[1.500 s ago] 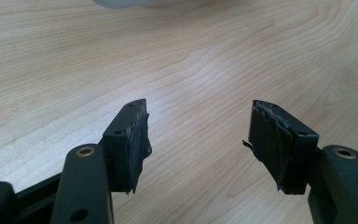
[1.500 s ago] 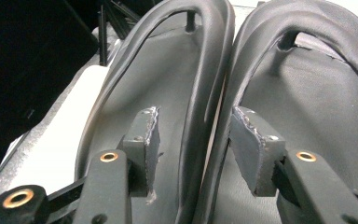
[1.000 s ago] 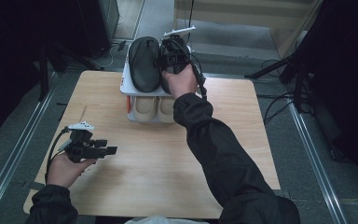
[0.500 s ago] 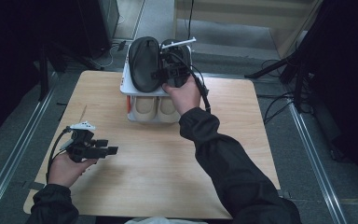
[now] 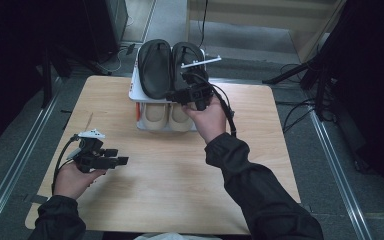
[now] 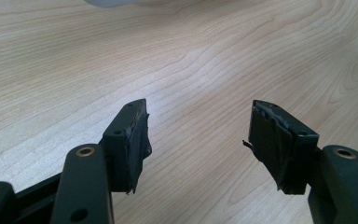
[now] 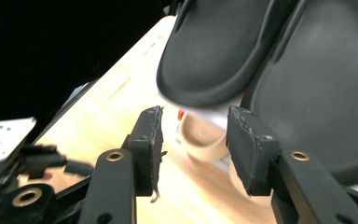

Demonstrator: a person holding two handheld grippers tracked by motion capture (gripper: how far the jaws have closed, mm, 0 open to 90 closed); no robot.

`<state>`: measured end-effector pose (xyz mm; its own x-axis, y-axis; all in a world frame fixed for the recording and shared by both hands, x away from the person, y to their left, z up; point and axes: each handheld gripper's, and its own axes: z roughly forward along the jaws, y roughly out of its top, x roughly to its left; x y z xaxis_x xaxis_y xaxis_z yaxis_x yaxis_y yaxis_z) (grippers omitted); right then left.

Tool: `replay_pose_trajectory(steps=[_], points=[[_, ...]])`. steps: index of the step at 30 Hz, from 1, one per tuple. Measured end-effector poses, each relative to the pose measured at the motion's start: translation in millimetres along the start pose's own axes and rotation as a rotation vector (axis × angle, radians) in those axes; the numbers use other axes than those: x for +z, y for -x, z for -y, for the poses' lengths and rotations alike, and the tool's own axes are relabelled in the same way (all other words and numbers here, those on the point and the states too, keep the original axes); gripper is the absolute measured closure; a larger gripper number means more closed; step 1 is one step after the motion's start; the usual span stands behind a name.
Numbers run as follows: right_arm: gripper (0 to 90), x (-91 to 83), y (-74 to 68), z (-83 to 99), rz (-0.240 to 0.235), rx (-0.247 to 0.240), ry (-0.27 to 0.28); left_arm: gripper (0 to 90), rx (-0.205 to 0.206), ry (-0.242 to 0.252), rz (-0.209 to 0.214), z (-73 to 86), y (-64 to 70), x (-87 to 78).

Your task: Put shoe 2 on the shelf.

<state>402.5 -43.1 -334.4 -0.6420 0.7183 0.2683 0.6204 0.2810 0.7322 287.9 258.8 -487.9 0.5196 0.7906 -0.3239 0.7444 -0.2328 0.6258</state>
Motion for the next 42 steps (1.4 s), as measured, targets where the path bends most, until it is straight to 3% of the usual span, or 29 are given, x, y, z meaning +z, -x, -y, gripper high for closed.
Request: replay_pose_trajectory(steps=[10,16,32,37,42], points=[[56.4,-15.2,8.4,28.1,-0.054,-0.023,-0.003,38.4,0.009,-0.007,0.007,-3.8,1.1,5.2],[55.3,-20.3,9.4,47.7,-0.067,-0.070,-0.002,38.3,0.013,-0.010,0.017,-6.7,2.6,8.9],[53.4,-13.4,20.4,101.7,-0.137,-0.175,0.001,37.9,0.028,-0.020,0.022,-13.2,4.0,17.0],[51.6,-11.1,26.2,113.3,-0.172,-0.179,-0.001,37.9,0.027,-0.026,0.026,-14.7,4.6,19.2],[51.9,-10.3,32.1,125.9,-0.171,-0.196,-0.007,37.9,0.035,-0.029,0.027,-15.9,5.7,21.1]])
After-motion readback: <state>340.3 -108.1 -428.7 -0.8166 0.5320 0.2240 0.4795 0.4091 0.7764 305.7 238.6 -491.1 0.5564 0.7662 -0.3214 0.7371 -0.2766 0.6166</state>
